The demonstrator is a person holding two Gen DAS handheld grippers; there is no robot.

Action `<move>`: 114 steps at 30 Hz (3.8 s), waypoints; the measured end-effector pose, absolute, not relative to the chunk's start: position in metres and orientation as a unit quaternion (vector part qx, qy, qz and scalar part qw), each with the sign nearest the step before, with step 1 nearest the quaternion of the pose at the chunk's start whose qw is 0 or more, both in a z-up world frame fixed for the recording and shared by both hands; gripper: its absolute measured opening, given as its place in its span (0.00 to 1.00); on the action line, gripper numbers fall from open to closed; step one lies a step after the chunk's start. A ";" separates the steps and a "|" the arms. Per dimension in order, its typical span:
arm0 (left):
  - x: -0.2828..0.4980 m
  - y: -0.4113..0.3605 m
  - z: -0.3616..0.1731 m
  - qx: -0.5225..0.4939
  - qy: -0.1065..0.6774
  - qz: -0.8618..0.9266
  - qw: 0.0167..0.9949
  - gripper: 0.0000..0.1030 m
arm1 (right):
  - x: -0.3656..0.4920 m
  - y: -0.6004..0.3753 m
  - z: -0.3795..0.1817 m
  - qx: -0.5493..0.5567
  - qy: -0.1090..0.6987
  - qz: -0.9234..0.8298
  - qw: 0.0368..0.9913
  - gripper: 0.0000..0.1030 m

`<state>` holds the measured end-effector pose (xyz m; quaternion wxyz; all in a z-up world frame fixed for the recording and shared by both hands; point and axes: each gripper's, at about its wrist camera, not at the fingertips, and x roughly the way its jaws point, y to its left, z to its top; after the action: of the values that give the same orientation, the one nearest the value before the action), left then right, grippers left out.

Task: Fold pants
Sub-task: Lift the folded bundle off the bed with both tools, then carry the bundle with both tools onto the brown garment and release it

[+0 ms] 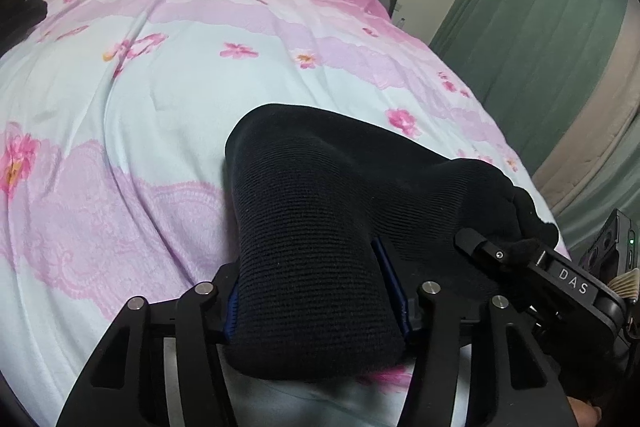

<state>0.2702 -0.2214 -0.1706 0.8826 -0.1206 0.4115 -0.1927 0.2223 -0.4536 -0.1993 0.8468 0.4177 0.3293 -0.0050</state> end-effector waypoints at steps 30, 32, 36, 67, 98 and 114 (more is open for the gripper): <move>0.274 -0.170 -0.166 -0.107 0.410 -0.171 0.890 0.55 | 0.238 -0.406 -0.197 0.428 0.347 0.023 0.834 0.44; 0.273 -0.171 -0.167 -0.100 0.409 -0.170 0.891 0.57 | 0.236 -0.408 -0.198 0.427 0.354 0.009 0.832 0.50; 0.270 -0.169 -0.170 -0.102 0.409 -0.169 0.891 0.60 | 0.229 -0.411 -0.201 0.429 0.367 -0.016 0.825 0.56; 0.282 -0.161 -0.188 -0.127 0.415 -0.153 0.888 0.70 | 0.282 -0.408 -0.253 0.514 0.377 -0.002 0.771 0.97; 0.280 0.056 -0.035 -0.191 0.306 -0.094 0.928 0.58 | 0.354 -0.245 -0.081 0.479 0.292 0.156 0.813 0.48; 0.382 0.370 0.037 -0.211 0.235 0.020 0.949 0.59 | 0.538 0.068 -0.003 0.436 0.304 0.288 0.797 0.48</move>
<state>0.3824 0.3698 0.0366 0.9486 -0.2113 0.2347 0.0205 0.5378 0.0679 -0.0033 0.7965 0.4361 0.3036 0.2884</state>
